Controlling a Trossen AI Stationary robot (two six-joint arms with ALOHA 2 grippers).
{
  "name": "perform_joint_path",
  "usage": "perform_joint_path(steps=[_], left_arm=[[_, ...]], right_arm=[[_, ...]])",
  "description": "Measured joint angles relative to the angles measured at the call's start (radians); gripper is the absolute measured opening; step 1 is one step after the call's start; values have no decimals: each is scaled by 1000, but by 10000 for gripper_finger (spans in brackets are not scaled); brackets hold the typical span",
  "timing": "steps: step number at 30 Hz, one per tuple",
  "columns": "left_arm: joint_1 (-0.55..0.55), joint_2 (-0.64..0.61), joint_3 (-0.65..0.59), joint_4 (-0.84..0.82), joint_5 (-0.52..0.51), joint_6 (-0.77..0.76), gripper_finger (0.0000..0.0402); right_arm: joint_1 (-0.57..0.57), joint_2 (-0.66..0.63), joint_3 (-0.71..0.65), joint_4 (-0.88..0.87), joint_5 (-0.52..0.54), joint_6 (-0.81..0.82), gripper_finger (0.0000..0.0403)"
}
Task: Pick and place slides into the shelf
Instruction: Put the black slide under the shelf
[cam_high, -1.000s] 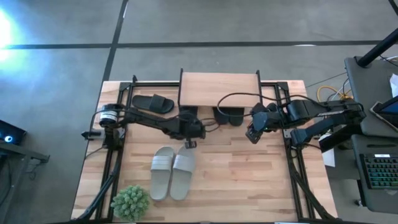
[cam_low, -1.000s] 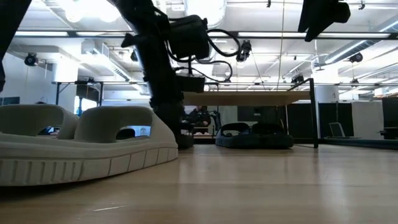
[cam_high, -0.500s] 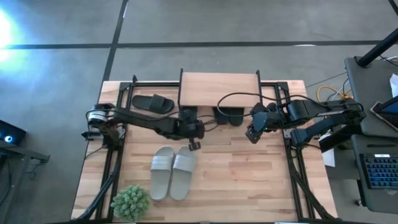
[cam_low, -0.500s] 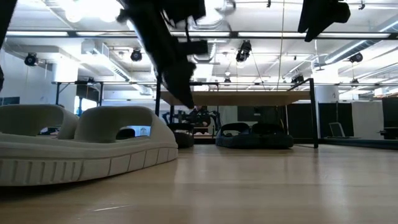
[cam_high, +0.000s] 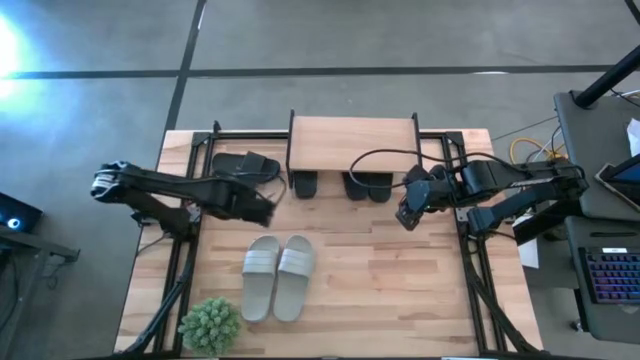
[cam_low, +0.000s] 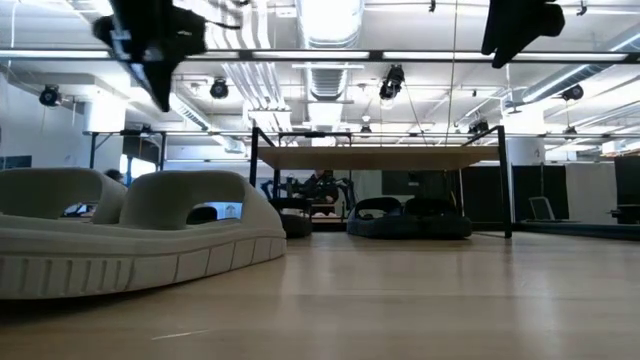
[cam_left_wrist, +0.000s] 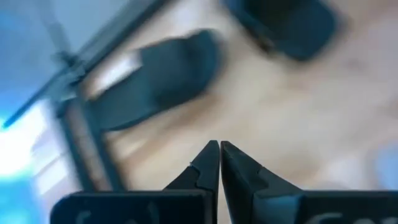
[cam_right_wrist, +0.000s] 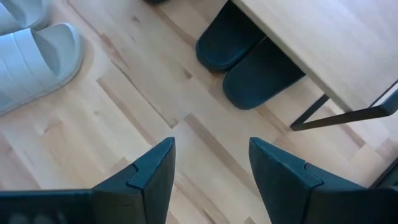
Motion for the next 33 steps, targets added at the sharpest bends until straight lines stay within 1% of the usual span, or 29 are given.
perform_joint_path(steps=[2,4,6,8,10,12,14,15,18,19,21,24,26,28,31,33], left_arm=[[24,-39,-47,-11,-72,-75,4],[74,-88,-98,7,-88,-120,16],[137,-139,-159,89,-80,-127,35],[204,-192,-235,214,-34,-103,58],[282,-242,-316,389,53,-30,84],[362,-277,-391,520,139,31,111],[432,-293,-442,604,187,65,138],[464,-296,-458,609,192,73,150],[556,-299,-484,621,219,90,180],[591,-298,-487,627,245,114,187],[663,-287,-493,676,342,195,195],[771,-247,-496,764,478,278,198],[836,-214,-496,800,525,308,198],[889,-177,-493,802,576,349,198],[947,-123,-490,802,638,421,199],[982,-96,-486,810,683,436,199]], right_arm=[[0,0,0,1,16,0,196],[0,0,0,2,30,0,196],[0,0,0,3,33,0,196],[0,0,0,3,33,0,196],[0,0,0,6,32,0,196],[0,0,0,7,32,0,196],[0,0,0,9,32,0,196],[0,0,0,9,30,0,196],[0,0,0,9,19,0,196],[0,0,0,8,11,0,196],[0,0,0,8,8,0,196],[0,0,0,8,6,0,196],[0,0,0,8,3,0,196],[0,1,0,5,1,4,196],[0,1,0,2,-12,10,196],[0,1,0,2,-18,12,196]])
